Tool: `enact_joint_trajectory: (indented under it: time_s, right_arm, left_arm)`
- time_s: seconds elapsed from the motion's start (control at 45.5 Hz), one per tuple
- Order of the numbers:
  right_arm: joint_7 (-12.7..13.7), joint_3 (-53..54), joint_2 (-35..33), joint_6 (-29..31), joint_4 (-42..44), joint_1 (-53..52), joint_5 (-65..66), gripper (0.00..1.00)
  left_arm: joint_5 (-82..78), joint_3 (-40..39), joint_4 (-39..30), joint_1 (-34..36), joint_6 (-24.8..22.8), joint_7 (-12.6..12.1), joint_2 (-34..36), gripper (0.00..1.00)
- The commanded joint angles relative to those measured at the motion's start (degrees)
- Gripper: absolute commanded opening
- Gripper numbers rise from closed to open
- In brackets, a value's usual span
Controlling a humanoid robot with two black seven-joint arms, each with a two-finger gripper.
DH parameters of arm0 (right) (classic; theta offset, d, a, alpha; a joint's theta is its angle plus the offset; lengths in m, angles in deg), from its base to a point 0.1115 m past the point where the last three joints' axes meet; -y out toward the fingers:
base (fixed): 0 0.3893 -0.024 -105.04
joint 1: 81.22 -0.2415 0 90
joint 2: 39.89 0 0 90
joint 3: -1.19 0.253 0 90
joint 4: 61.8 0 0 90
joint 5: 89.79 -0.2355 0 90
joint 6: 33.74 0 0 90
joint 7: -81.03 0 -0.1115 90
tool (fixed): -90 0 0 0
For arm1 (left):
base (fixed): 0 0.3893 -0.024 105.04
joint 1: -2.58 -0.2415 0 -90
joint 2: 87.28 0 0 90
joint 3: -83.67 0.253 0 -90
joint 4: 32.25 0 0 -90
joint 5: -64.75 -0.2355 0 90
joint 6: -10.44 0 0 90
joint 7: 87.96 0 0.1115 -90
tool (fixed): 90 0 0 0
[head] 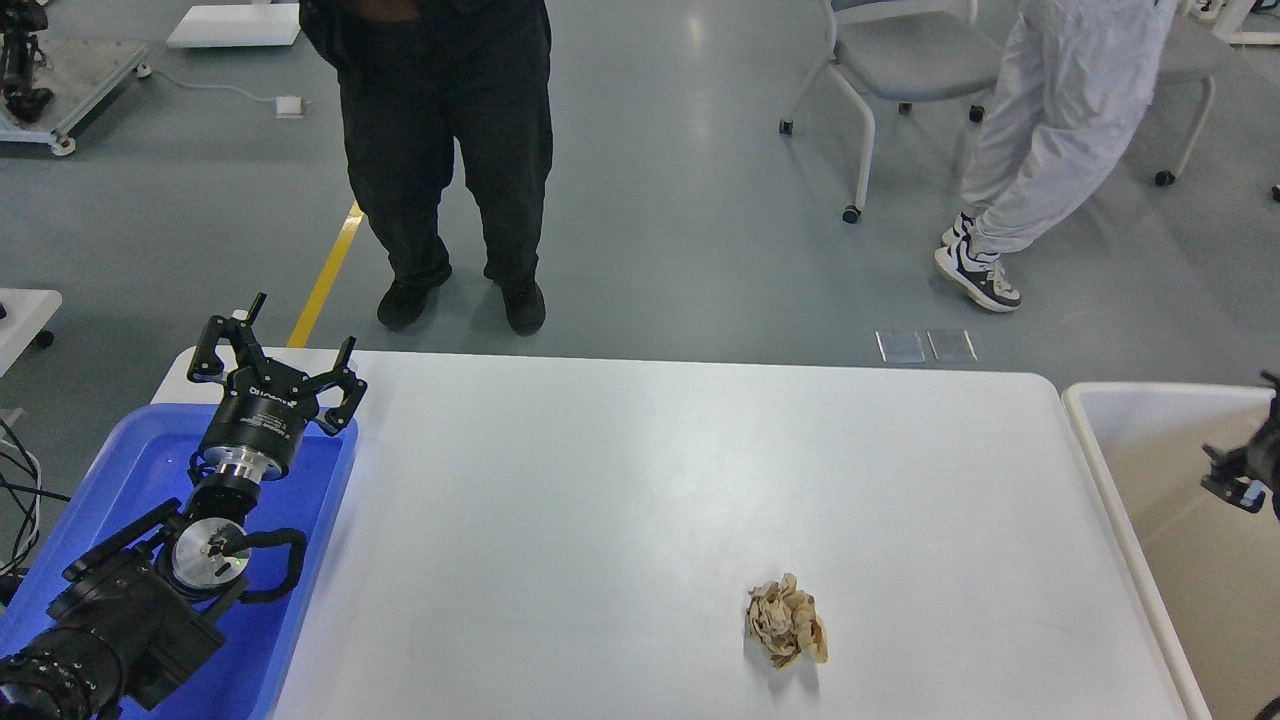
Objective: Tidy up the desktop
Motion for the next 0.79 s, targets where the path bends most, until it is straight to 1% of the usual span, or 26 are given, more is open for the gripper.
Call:
enact_joint_trajectory:
  time_s: [0.0, 0.066, 0.11, 0.198, 0.352, 0.571, 0.769]
  right_arm:
    - [0.08, 14.06, -0.07, 10.72, -9.71, -1.53, -6.36, 1.0]
    - [0.08, 14.68, 0.37, 14.24, -12.52, -1.62, -10.93, 1.0]
    - [-0.01, 14.68, 0.9, 15.13, -14.37, -2.14, -13.66, 1.0]
    - [-0.01, 14.68, 3.44, 15.22, -16.57, -3.64, -16.56, 1.0]
    - [-0.01, 14.15, 10.73, 14.87, -16.05, -6.63, -16.3, 1.0]
    - [-0.01, 15.03, 21.2, 15.13, -16.4, -7.07, -16.39, 1.0]
    - [-0.09, 14.68, 26.56, 15.48, -16.4, -7.07, -16.3, 1.0]
  left_arm:
    - [0.0, 0.08, 0.0, 0.0, 0.0, 0.0, -0.01, 1.0]
    - [0.0, 0.08, 0.0, 0.0, 0.0, 0.0, -0.01, 1.0]
    - [0.0, 0.08, 0.0, 0.0, 0.0, 0.0, -0.01, 1.0]
    - [0.0, 0.08, 0.0, 0.0, 0.0, 0.0, -0.01, 1.0]
    - [0.0, 0.08, 0.0, 0.0, 0.0, 0.0, -0.01, 1.0]
    - [0.0, 0.08, 0.0, 0.0, 0.0, 0.0, -0.01, 1.0]
    - [0.0, 0.08, 0.0, 0.0, 0.0, 0.0, -0.01, 1.0]
